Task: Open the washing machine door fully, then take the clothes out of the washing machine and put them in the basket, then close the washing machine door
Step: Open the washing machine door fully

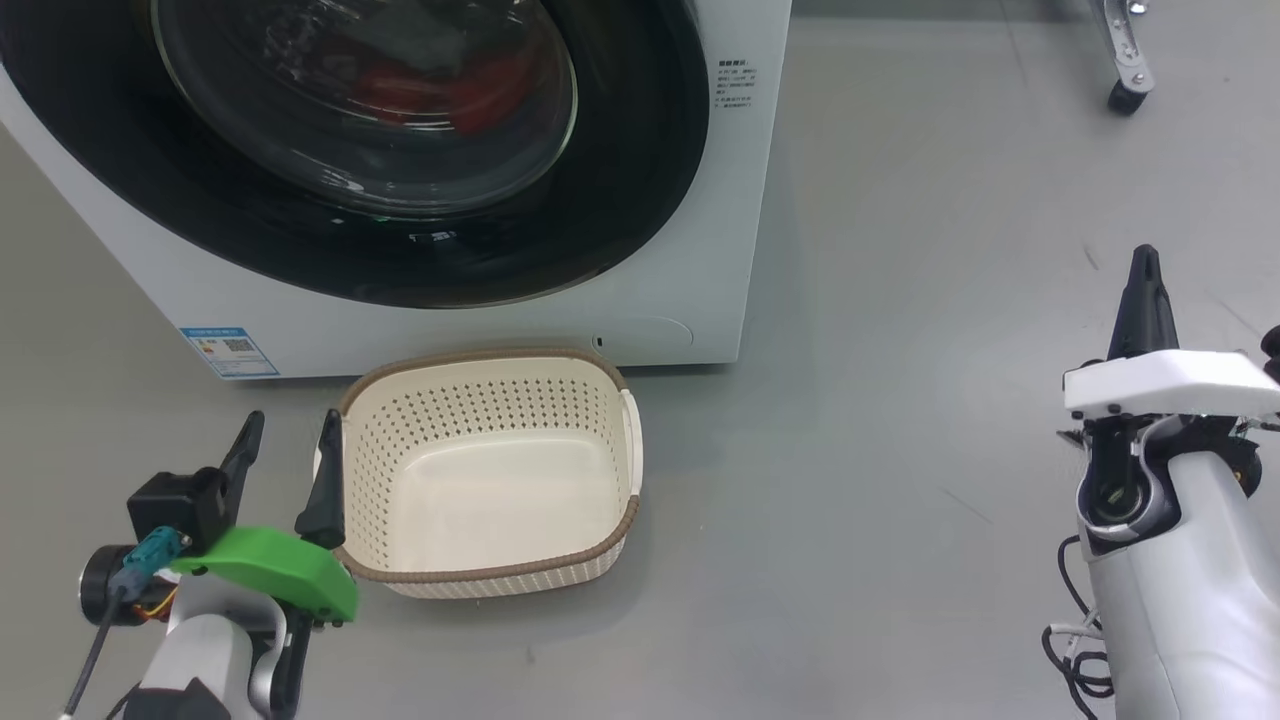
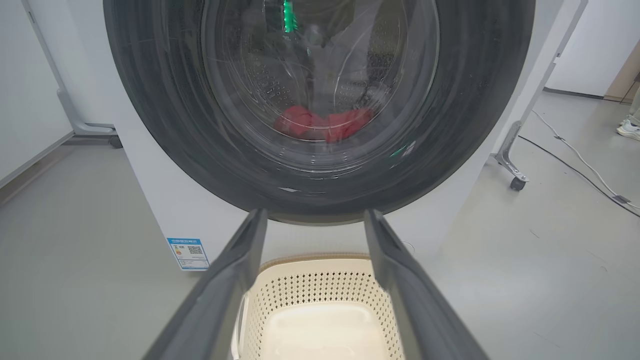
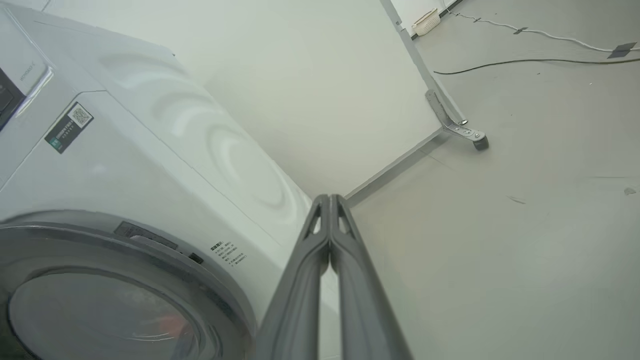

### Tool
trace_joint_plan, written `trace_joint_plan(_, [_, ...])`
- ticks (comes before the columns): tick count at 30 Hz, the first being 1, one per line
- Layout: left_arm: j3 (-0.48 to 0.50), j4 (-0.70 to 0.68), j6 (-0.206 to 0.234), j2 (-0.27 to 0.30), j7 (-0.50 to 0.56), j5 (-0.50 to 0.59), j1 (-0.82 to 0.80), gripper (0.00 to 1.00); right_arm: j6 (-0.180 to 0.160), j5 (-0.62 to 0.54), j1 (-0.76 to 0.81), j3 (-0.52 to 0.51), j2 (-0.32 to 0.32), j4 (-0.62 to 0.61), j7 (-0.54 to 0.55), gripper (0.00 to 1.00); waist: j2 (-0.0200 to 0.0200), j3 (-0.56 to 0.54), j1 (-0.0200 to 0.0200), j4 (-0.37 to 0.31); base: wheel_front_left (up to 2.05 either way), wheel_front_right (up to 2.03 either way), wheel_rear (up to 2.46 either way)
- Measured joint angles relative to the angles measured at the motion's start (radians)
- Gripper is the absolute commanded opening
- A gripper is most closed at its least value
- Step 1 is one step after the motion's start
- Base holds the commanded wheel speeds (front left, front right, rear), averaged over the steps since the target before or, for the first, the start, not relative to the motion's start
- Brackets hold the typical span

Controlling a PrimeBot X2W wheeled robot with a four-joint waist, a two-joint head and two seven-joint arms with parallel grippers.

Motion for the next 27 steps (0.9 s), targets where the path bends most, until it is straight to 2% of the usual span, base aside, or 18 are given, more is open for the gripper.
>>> trace_joint_plan(9, [-0.006, -0.046, -0.014, -0.021, -0.001, 0.008, -0.069, 1.00, 0.011, 0.232, -0.150, -0.076, 0.008, -0.003, 0.093, 0.00, 0.0000, 0.100, 0.0000, 0.044, 0.00, 0.00, 0.00])
trace_joint_plan(24, [-0.023, -0.106, -0.023, -0.053, -0.001, 0.008, -0.171, 1.00, 0.008, 0.457, -0.457, -0.052, 0.009, 0.010, 0.361, 0.00, 0.0000, 0.286, 0.0001, 0.111, 0.00, 0.00, 0.00])
trace_joint_plan(27, [-0.029, -0.121, -0.024, -0.055, -0.001, 0.007, -0.194, 1.00, -0.008, 0.487, -0.508, -0.029, 0.009, 0.024, 0.420, 0.00, 0.0000, 0.327, 0.0001, 0.126, 0.00, 0.00, 0.00])
